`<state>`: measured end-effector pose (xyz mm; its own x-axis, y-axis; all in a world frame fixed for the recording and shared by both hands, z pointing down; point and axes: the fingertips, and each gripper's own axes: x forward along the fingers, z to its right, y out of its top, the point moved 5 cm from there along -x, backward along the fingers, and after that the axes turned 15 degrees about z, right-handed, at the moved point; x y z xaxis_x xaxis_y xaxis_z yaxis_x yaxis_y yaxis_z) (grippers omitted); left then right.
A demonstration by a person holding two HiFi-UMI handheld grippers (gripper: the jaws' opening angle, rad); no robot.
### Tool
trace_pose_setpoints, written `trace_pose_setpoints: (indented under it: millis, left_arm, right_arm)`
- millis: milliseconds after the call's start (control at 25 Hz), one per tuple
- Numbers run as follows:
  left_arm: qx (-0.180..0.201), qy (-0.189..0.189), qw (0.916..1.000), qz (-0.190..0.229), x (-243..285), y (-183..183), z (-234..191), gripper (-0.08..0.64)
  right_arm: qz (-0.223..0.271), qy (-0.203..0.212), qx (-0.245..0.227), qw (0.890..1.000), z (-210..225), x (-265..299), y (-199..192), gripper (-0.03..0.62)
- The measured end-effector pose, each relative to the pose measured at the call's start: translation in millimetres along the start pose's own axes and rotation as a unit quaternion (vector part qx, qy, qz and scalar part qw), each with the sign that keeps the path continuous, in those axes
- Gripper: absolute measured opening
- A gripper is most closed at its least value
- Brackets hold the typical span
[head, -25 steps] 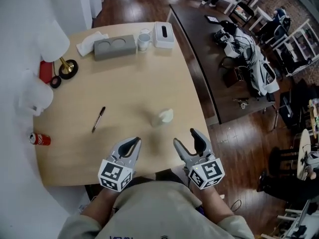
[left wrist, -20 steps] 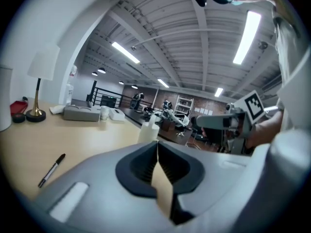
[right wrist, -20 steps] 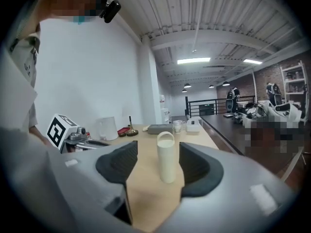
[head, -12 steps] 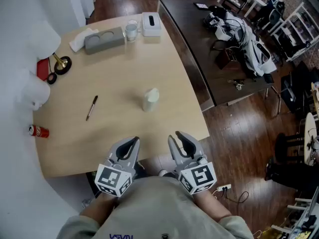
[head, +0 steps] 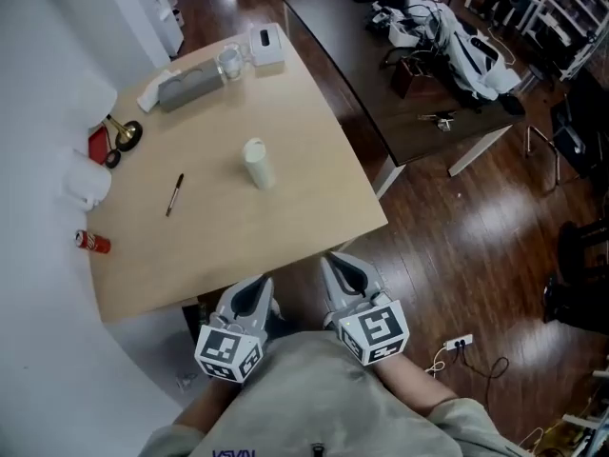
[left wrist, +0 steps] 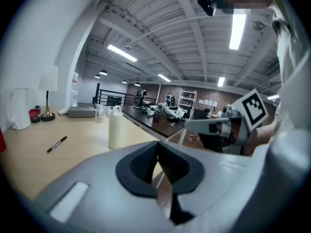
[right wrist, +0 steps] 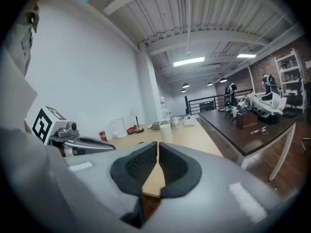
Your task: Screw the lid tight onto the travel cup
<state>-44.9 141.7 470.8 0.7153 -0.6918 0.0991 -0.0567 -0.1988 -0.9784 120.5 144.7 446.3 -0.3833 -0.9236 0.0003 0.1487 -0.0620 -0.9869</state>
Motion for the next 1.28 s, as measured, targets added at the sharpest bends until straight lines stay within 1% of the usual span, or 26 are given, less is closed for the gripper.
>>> trace_pose_setpoints:
  millis: [120,200,280,360,440,480,600,640,720,800,840,960,1040,1160,1280]
  left_arm:
    - [0.014,-0.016,0.9996,0.016,-2,13,-1,0.003]
    - [0.026,-0.037,0.9985,0.032,-6,23,-1,0.003]
    - [0.042,-0.060,0.9964,0.043,-18,34,-4,0.003]
    - [0.060,-0.078,0.9939,0.049,-42,43,-12,0.003]
    - [0.068,-0.087,0.9927,0.048,-75,44,-23,0.003]
    - [0.062,-0.087,0.9933,0.043,-91,40,-29,0.003]
    - [0.024,-0.079,0.9964,0.018,-128,21,-43,0.003]
    - [0.014,-0.082,0.9965,0.011,-138,15,-44,0.003]
    - [0.008,-0.102,0.9948,0.002,-152,6,-41,0.003]
    - [0.019,-0.122,0.9923,0.003,-159,3,-36,0.003]
    - [0.025,-0.127,0.9916,0.006,-160,4,-36,0.002]
    - [0.035,-0.124,0.9916,0.012,-163,8,-43,0.002]
    - [0.036,-0.125,0.9914,0.013,-169,9,-44,0.003]
    - [0.033,-0.136,0.9902,-0.010,-175,-1,-45,0.002]
    - [0.038,-0.144,0.9884,-0.027,-180,-9,-47,0.002]
  right_arm:
    - [0.024,-0.029,-0.009,0.999,-4,-17,15,0.012]
    - [0.041,-0.050,-0.012,0.998,-15,-25,20,0.012]
    - [0.055,-0.073,-0.001,0.996,-33,-28,21,0.012]
    - [0.065,-0.090,0.016,0.994,-63,-26,19,0.012]
    - [0.070,-0.085,0.022,0.994,-104,-23,16,0.012]
    - [0.068,-0.078,0.021,0.994,-125,-23,13,0.012]
    - [0.049,-0.064,0.018,0.997,-176,-32,-1,0.012]
    - [0.043,-0.063,0.016,0.997,-188,-36,-6,0.012]
    - [0.034,-0.068,0.012,0.997,-202,-46,-14,0.012]
    - [0.030,-0.074,0.011,0.997,-208,-53,-21,0.012]
    - [0.028,-0.075,0.010,0.997,-210,-55,-24,0.002]
    - [0.025,-0.067,0.017,0.997,-221,-52,-31,0.002]
    - [0.024,-0.047,0.028,0.998,-235,-49,-34,0.002]
    - [0.018,-0.025,0.038,0.999,-252,-49,-45,0.002]
    - [0.013,-0.025,0.046,0.999,-261,-49,-57,0.002]
